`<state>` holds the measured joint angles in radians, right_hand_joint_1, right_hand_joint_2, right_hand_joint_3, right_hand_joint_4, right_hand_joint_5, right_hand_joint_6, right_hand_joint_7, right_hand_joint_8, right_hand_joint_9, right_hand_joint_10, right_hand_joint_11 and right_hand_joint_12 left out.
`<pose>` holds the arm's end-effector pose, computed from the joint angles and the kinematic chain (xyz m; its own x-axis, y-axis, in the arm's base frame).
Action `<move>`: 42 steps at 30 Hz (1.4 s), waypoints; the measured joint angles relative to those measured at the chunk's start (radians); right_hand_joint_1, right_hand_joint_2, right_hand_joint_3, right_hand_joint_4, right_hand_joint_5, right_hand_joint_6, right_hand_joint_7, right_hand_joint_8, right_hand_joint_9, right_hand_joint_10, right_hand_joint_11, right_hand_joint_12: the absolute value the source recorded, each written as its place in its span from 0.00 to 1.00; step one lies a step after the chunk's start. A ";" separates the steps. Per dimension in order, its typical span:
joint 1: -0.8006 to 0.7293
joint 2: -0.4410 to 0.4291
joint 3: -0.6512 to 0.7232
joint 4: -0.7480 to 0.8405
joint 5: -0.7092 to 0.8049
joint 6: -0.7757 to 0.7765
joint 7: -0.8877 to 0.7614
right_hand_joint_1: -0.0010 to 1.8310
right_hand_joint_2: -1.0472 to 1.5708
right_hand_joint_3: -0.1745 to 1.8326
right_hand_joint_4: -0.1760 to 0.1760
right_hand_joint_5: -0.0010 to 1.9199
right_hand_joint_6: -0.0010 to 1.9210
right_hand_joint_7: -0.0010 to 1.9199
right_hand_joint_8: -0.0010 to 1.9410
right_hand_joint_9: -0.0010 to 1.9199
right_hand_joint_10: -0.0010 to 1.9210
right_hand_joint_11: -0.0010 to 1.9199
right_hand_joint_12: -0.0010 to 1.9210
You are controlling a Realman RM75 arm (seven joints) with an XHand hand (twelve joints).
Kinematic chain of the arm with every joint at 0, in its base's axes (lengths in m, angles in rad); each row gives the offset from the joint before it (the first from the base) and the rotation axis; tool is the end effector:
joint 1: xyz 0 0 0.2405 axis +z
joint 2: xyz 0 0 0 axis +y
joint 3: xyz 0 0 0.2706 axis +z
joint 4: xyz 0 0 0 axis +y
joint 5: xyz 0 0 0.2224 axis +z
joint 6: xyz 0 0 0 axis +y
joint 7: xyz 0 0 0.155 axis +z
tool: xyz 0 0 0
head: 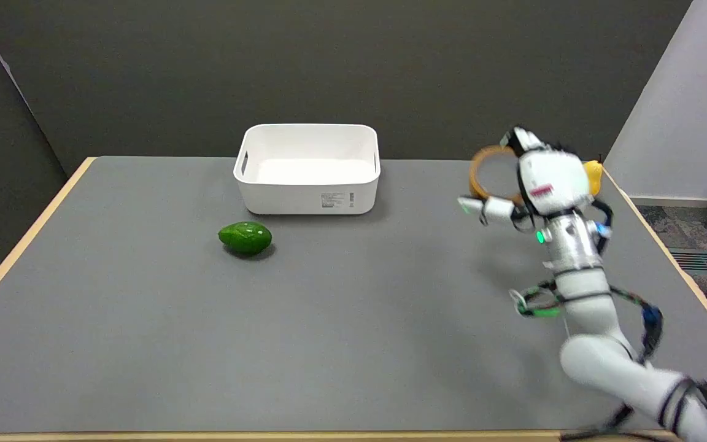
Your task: Place yellow tape into white box.
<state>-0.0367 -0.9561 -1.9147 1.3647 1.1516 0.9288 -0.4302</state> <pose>-0.2461 -0.3296 0.4046 0.9115 0.4112 -0.0119 -0.1004 0.2504 0.9629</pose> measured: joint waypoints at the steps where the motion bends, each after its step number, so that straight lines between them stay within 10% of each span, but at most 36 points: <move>1: 0.037 0.001 -0.014 -0.015 -0.015 -0.005 0.014 0.65 0.85 0.21 0.00 0.26 0.79 0.43 0.76 0.45 0.79 0.51 1.00; 24: 0.720 -0.277 -0.277 -0.708 -0.165 -0.215 0.328 0.65 0.83 0.23 0.00 0.27 0.80 0.44 0.73 0.43 0.75 0.34 1.00; 42: 0.914 -0.442 -0.345 -0.868 -0.153 -0.385 0.408 0.65 0.85 0.18 0.00 0.27 0.80 0.45 0.71 0.44 0.70 0.30 1.00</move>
<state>0.8772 -1.3985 -2.2601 0.4965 0.9986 0.5440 -0.0223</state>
